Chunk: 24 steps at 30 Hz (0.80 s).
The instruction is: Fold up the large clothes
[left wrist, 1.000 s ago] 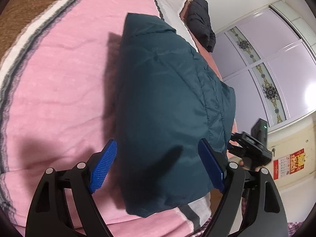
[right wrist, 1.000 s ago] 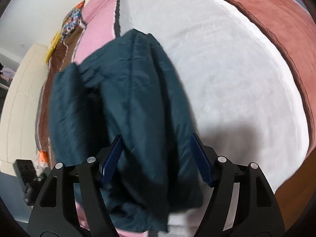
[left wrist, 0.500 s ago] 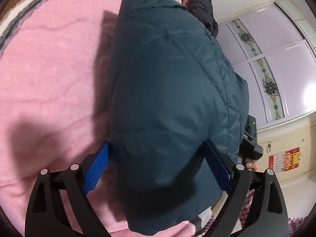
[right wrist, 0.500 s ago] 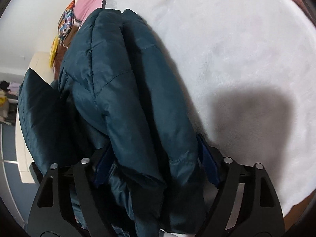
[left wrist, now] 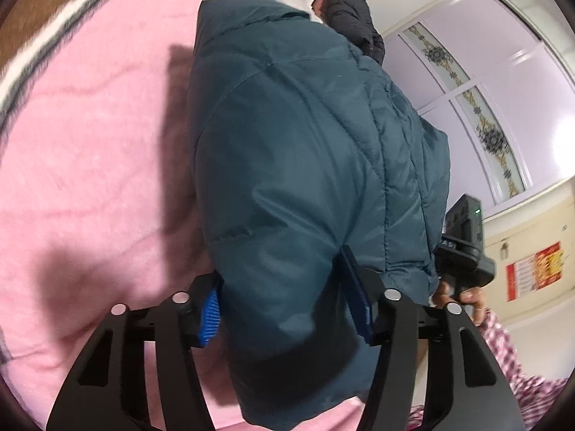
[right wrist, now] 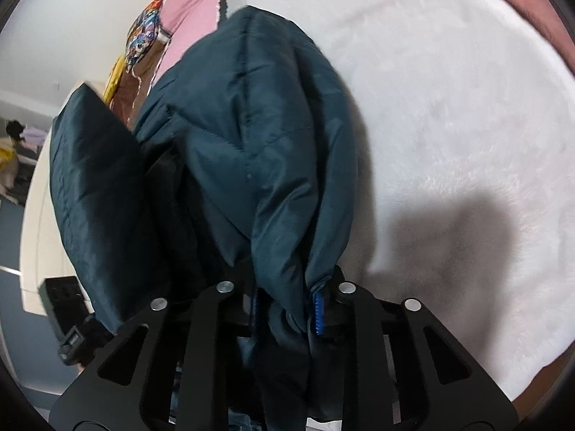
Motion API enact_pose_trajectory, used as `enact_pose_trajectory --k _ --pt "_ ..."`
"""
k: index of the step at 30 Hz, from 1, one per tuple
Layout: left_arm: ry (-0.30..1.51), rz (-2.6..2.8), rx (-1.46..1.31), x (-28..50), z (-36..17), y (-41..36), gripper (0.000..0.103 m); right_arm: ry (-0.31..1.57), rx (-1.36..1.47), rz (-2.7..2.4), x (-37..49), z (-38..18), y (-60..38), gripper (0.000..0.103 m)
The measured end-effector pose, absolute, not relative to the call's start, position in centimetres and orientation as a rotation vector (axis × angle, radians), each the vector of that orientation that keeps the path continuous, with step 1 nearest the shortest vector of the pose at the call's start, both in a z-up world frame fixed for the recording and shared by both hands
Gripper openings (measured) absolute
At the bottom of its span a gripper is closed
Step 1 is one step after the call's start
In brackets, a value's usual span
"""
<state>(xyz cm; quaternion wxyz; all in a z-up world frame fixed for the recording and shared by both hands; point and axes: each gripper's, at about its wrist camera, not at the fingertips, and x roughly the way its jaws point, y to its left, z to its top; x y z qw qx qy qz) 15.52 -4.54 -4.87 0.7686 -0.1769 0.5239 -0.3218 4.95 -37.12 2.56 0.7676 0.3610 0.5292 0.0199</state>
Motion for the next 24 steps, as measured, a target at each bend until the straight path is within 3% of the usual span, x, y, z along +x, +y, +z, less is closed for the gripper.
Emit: enact_pose_trajectory --k 11,24 --pt "0.978 -0.645 -0.238 15.8 -1.0 -2.7 0.049 1.088 0.651 0.061 4.9 5.1 -32.9 0.017" --pt "0.873 -0.483 -0.179 22.6 1.6 3.8 0.049 1.060 0.479 0.178 12.6 6.2 -24.4 0.015"
